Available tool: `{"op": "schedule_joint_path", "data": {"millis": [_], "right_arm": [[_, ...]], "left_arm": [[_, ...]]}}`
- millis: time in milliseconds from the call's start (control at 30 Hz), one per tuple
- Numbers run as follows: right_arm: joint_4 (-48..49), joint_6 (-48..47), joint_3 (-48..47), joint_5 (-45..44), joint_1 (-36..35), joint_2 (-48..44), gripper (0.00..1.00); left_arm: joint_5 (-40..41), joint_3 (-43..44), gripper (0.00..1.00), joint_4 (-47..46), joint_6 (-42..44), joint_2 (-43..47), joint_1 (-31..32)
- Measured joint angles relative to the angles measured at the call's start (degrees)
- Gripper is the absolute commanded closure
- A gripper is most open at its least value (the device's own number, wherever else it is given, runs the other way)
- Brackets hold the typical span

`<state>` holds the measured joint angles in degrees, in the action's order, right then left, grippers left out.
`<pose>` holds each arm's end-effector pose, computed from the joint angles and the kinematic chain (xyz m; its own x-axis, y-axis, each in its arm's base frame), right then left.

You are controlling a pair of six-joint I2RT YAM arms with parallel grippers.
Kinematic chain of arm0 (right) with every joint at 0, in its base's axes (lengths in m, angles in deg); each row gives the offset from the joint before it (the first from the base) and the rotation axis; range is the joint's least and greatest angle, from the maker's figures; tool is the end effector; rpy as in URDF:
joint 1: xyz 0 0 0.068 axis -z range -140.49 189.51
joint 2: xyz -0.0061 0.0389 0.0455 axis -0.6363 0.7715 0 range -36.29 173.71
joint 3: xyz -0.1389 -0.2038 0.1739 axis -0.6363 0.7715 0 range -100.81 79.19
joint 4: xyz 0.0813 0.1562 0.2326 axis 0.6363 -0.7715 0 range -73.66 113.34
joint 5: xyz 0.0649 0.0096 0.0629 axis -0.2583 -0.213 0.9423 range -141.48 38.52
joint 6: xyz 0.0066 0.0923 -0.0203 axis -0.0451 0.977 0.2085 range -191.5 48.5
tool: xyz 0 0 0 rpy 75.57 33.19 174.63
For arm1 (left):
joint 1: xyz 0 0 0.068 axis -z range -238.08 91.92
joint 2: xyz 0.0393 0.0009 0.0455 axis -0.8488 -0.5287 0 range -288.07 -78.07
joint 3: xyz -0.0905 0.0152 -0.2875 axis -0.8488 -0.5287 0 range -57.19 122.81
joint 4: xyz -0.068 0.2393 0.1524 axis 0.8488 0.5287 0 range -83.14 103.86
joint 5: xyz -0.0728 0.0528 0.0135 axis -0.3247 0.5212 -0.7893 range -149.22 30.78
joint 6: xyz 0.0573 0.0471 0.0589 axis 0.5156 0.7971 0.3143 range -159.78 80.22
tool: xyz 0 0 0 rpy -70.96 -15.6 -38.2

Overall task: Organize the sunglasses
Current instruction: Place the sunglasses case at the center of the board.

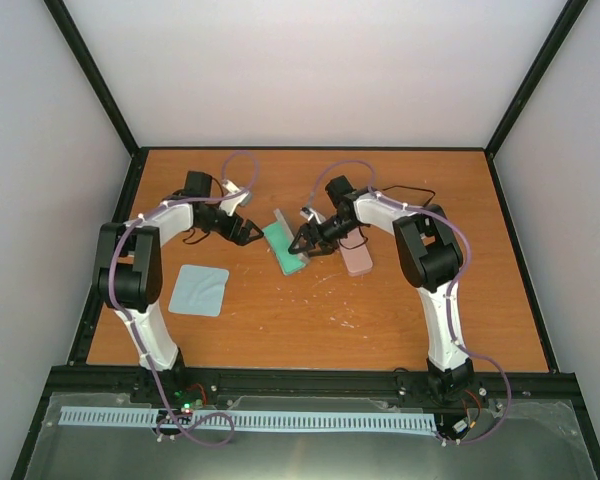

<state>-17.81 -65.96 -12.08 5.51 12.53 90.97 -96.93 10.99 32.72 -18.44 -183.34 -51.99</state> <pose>0.3990 0.2837 0.1155 -0.9046 -0.4016 -0.1426 -0.3277 0.4415 0.8353 0.4111 -0.0966 0.1515 -0.6936 0.3637 -0.6218 0.6582 0.6707 -0.3419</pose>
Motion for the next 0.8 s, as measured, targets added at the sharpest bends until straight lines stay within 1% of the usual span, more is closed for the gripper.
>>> {"op": "schedule_joint_path", "data": {"millis": [33, 67, 233, 300, 367, 533, 567, 667, 800], "right_arm": [[-0.4, -0.1, -0.3, -0.4, 0.0, 0.0, 0.24], [-0.7, -0.2, -0.6, -0.8, 0.0, 0.0, 0.23], [-1.7, -0.3, -1.8, -5.0, 0.0, 0.0, 0.22], [-1.9, -0.3, -2.0, -6.5, 0.0, 0.0, 0.22], [-2.3, -0.3, -2.2, -8.1, 0.0, 0.0, 0.22], [-2.9, -0.1, -2.3, -12.4, 0.0, -0.2, 0.22], [-2.9, -0.1, -2.3, -13.5, 0.0, -0.4, 0.22], [-2.6, 0.6, -1.8, -16.7, -0.1, -2.2, 0.22], [-1.3, 2.3, -0.3, -20.5, -0.1, -7.0, 0.21]], "left_arm": [[0.0, 0.0, 0.00, 0.0, 0.0, -0.5, 0.0], [0.0, 0.2, 0.01, 0.0, 0.0, -1.0, 0.0], [-0.2, 1.0, 0.00, -0.1, 0.0, -2.4, 0.0], [-0.3, 1.4, 0.02, -0.1, 0.0, -2.6, 0.0], [-0.6, 2.3, 0.07, -0.2, -0.2, -3.2, 0.1], [-1.1, 5.9, 0.36, -0.4, -1.0, -7.2, 1.1], [-1.0, 6.6, 0.39, -0.5, -1.0, -8.2, 1.6], [-0.5, 8.3, 0.40, -0.3, -1.1, -10.6, 3.7], [0.5, 10.4, 0.38, 0.1, -0.9, -12.9, 6.0]]}}
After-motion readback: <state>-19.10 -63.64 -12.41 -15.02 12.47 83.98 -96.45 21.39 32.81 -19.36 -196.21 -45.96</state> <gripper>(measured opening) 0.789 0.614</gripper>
